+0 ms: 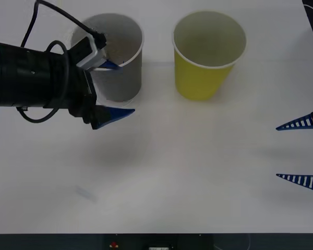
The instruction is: Put the can into the green bin and the plastic bottle into the gray bin
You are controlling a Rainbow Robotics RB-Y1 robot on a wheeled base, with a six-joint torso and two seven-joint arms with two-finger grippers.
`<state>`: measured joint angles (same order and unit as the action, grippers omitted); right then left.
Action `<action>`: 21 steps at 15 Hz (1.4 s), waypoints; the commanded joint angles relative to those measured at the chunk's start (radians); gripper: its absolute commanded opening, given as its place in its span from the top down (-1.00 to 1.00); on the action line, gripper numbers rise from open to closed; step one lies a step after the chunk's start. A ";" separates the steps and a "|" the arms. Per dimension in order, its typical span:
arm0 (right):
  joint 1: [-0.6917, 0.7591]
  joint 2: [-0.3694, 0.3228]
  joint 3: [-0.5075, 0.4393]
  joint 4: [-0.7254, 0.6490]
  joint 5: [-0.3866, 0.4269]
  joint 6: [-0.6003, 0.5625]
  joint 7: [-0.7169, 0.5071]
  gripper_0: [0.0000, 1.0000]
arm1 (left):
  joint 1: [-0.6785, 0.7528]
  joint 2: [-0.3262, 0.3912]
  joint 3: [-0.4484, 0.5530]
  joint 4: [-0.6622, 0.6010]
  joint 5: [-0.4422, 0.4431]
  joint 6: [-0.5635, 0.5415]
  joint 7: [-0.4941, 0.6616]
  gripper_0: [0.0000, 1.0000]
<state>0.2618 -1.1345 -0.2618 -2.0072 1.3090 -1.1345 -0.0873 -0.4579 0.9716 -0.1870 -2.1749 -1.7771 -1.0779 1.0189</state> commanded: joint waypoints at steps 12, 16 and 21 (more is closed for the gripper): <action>0.000 0.000 0.000 0.000 0.000 0.000 0.000 -1.00 | 0.269 0.271 0.129 0.113 0.401 -0.073 -0.549 -1.00; 0.000 0.000 0.000 0.000 0.000 0.000 0.000 -1.00 | 0.363 0.299 0.201 0.130 0.456 -0.073 -0.642 -1.00; 0.000 0.000 0.000 0.000 0.000 0.000 0.000 -1.00 | 0.498 0.305 0.310 0.095 0.493 -0.073 -0.671 -1.00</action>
<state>0.2618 -1.1345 -0.2618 -2.0071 1.3090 -1.1345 -0.0873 0.0263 1.2765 0.1126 -2.0785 -1.2900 -1.1503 0.3526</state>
